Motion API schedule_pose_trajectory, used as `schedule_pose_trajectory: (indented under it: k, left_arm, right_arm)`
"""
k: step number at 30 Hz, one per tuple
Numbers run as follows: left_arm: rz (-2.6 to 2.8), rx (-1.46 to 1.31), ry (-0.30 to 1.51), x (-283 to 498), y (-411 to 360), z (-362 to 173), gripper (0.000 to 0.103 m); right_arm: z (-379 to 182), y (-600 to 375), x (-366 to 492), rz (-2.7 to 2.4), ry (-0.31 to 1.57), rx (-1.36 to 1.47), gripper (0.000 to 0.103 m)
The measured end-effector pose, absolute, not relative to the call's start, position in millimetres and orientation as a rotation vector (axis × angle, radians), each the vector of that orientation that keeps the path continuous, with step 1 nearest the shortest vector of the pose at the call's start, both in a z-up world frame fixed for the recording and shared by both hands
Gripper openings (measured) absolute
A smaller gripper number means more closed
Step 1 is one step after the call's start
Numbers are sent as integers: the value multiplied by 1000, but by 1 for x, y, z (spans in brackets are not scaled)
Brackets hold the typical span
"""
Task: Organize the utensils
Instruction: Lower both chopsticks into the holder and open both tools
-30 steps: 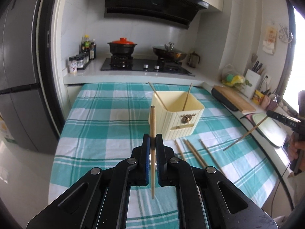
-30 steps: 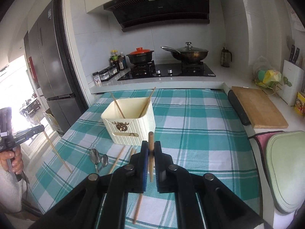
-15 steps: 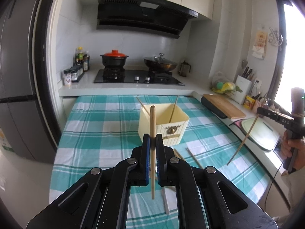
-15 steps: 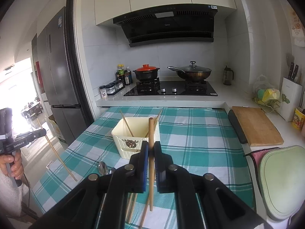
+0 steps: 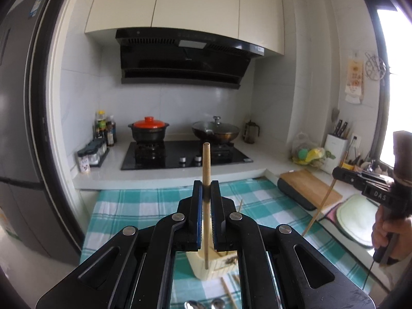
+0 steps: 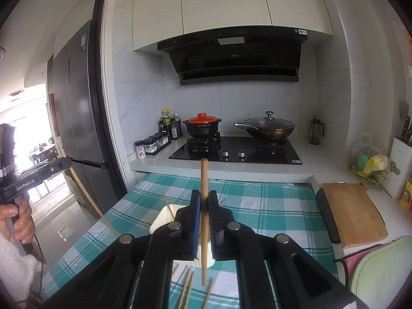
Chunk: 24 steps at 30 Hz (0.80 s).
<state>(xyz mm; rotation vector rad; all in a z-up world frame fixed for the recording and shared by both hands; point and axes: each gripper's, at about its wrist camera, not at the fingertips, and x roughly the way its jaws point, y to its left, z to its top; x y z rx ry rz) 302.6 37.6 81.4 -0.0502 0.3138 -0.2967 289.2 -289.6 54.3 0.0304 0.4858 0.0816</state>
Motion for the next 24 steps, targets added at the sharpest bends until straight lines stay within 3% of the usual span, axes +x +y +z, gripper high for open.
schedule_pose_trajectory:
  k: [4,11,18,22,24]
  left_arm:
    - [-258,-116,314,348,27,74,4]
    - [-231,-171,470,415,16,15,4]
    - [-230,-158,691,462,4,-46,4]
    - [-228,-133,767,477,-5,-61,5]
    - [-208,-131,781,479,-6,-62,12]
  right_arm:
    - [54,-277,328,98,403,9,6]
    - [-3,-265,393,127,475,8,6]
    - [-86,-266,456,180,825,93,6]
    - [-108,-262,474,180,904,84,7]
    - [-111,-262,477,163,893,87,9]
